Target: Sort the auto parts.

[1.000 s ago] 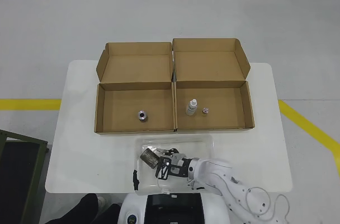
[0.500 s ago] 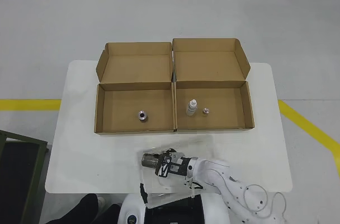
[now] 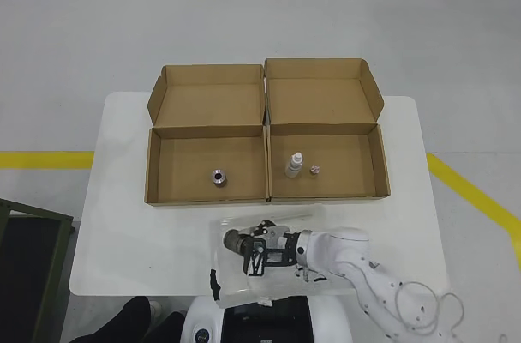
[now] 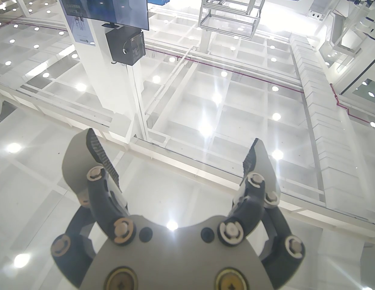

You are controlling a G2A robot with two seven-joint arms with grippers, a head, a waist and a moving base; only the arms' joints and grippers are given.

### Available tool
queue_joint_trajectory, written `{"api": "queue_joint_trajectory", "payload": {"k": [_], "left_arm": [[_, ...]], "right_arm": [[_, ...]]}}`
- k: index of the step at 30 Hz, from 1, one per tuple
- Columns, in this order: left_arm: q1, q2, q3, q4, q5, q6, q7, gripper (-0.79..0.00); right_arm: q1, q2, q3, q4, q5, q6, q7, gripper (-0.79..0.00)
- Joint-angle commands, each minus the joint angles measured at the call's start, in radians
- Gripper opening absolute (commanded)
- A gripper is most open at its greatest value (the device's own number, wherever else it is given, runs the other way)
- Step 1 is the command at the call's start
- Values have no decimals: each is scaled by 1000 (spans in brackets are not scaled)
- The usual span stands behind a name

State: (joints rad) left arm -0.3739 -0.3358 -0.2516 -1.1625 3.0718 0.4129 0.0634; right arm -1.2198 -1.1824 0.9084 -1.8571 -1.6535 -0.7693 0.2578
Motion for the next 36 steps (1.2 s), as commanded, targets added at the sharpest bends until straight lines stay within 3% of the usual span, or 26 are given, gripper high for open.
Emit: {"api": "queue_joint_trajectory", "payload": {"k": [1, 7, 16, 27, 36], "left_arm": [[0, 0, 0, 0, 0, 0, 0, 0], [0, 0, 0, 0, 0, 0, 0, 0], [0, 0, 0, 0, 0, 0, 0, 0], [0, 0, 0, 0, 0, 0, 0, 0], [0, 0, 0, 0, 0, 0, 0, 0]], "right_arm": [[-6, 5, 16, -27, 12, -23, 24, -785], [-11, 18, 56, -104, 64, -122, 92, -785], [44, 10, 71, -139, 170, -61, 131, -785], [256, -32, 4, 21, 301, 43, 210, -785], [415, -71, -83, 165, 395, 59, 317, -785]]}}
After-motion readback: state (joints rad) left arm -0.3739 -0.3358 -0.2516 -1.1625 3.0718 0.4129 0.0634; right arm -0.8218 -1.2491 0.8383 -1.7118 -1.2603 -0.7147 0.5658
